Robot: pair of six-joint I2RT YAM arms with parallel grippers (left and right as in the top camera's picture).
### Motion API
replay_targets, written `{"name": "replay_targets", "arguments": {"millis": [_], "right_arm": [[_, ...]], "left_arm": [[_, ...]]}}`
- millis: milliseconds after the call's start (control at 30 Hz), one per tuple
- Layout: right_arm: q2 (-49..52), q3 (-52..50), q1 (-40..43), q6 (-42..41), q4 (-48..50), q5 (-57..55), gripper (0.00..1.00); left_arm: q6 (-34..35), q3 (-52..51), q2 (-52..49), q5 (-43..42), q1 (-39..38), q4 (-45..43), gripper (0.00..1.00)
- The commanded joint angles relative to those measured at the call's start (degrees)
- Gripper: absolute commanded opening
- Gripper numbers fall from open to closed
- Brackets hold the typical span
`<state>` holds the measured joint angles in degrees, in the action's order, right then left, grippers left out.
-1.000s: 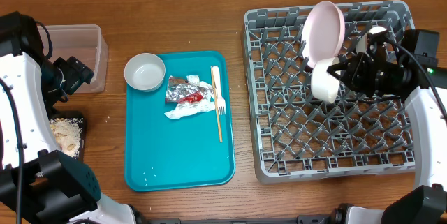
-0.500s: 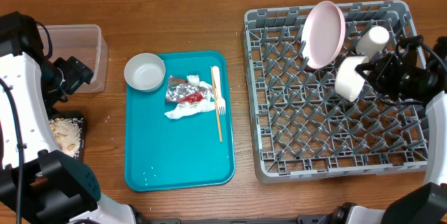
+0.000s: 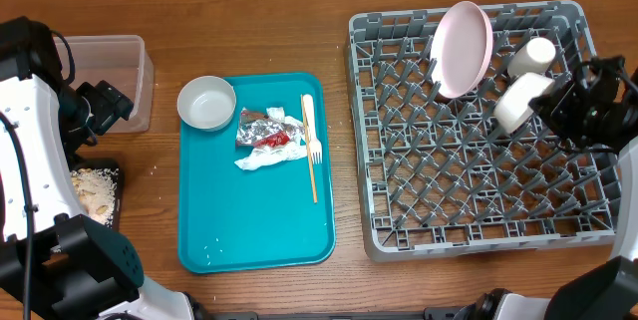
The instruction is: Sort waste into correct bins and load items into the dishwasher rack
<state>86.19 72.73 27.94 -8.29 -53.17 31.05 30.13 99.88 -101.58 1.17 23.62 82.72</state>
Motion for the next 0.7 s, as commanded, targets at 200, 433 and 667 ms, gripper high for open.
{"name": "replay_targets", "arguments": {"millis": [200, 433, 667], "right_arm": [[1.07, -0.68, 0.48, -1.84, 0.09, -13.49, 0.04], [0.92, -0.39, 0.48, -4.59, -2.8, -13.6, 0.13], [0.92, 7.13, 0.46, -9.79, -9.62, -23.32, 0.33]], "left_arm": [[1.16, 1.09, 1.2, 0.79, 0.0, -0.04, 1.0], [1.16, 1.09, 1.2, 0.76, -0.02, -0.02, 1.0], [1.18, 1.09, 1.2, 0.76, -0.02, -0.07, 1.0]]}}
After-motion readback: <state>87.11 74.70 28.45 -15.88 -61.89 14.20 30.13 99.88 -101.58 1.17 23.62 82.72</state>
